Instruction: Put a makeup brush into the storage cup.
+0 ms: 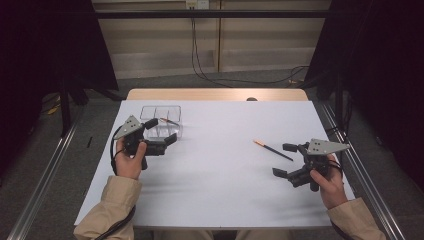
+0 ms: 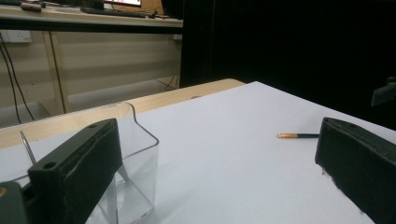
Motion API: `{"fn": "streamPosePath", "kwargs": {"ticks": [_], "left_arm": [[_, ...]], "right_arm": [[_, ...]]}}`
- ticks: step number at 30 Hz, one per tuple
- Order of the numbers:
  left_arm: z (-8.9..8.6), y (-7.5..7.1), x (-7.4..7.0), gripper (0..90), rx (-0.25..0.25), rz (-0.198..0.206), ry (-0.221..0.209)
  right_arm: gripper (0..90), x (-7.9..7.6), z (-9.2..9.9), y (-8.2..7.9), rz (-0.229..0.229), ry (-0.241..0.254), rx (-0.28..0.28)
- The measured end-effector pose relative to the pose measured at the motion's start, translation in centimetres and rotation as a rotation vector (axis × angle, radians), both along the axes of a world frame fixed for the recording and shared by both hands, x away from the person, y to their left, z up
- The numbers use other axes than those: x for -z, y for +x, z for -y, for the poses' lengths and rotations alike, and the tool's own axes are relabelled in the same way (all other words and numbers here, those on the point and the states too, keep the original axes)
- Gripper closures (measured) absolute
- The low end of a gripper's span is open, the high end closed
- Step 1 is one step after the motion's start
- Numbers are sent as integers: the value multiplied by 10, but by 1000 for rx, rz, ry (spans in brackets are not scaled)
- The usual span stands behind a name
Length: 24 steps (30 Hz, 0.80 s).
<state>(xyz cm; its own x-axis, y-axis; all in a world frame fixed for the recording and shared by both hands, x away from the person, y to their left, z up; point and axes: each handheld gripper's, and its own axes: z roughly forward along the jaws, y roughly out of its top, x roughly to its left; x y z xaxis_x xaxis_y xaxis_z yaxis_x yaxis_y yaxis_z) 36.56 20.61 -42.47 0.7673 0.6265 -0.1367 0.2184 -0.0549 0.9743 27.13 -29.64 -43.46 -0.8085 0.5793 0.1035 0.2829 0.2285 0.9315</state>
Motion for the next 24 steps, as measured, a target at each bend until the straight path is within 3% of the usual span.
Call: {"fn": "streamPosePath", "kwargs": {"ticks": [24], "left_arm": [[-15, -28, -1, 4, 65, 42, 1]], "right_arm": [[7, -1, 1, -1, 2, -2, 0]]}}
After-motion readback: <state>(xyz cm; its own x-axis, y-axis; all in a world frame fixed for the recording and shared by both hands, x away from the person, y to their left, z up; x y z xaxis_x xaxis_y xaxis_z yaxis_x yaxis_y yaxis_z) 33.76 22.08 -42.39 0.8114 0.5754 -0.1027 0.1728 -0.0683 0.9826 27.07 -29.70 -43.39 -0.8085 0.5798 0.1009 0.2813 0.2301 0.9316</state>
